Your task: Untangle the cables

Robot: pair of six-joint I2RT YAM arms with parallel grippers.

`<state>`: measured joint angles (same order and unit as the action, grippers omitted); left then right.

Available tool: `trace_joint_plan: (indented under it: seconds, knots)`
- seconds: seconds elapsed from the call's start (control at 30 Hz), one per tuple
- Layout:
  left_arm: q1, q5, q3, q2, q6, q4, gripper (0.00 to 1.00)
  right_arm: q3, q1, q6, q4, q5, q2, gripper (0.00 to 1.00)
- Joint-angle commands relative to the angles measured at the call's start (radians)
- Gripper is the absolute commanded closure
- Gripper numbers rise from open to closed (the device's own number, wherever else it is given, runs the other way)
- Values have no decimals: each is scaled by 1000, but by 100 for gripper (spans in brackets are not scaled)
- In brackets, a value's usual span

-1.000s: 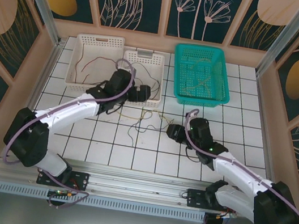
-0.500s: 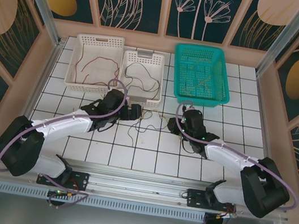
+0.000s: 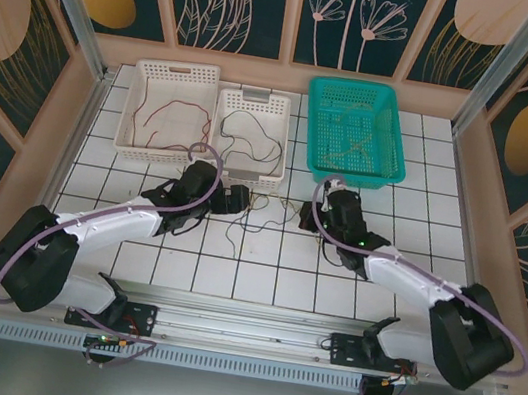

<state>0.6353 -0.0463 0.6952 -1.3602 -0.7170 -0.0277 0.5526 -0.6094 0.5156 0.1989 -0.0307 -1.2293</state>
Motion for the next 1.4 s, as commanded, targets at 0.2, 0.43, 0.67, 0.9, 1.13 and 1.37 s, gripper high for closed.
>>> trace_joint_plan:
  seconds: [0.2,0.43,0.67,0.9,1.13,1.37]
  knots:
    - [4,37,-11,11,-12,-59,3,-1,6,-84,-41,-180,372,100]
    - [7,115,-19,-17,-24,-136,3,85,5,-96,-90,-343,422,100]
    - [23,295,-93,41,-75,-376,3,102,5,-102,-66,-406,421,100]
    - [45,505,-180,119,-47,-627,7,103,7,-85,-42,-441,423,100]
    - [64,526,-214,113,74,-520,16,121,11,-83,-58,-452,425,100]
    - [70,460,-275,91,134,-465,17,136,14,-61,-53,-461,435,100]
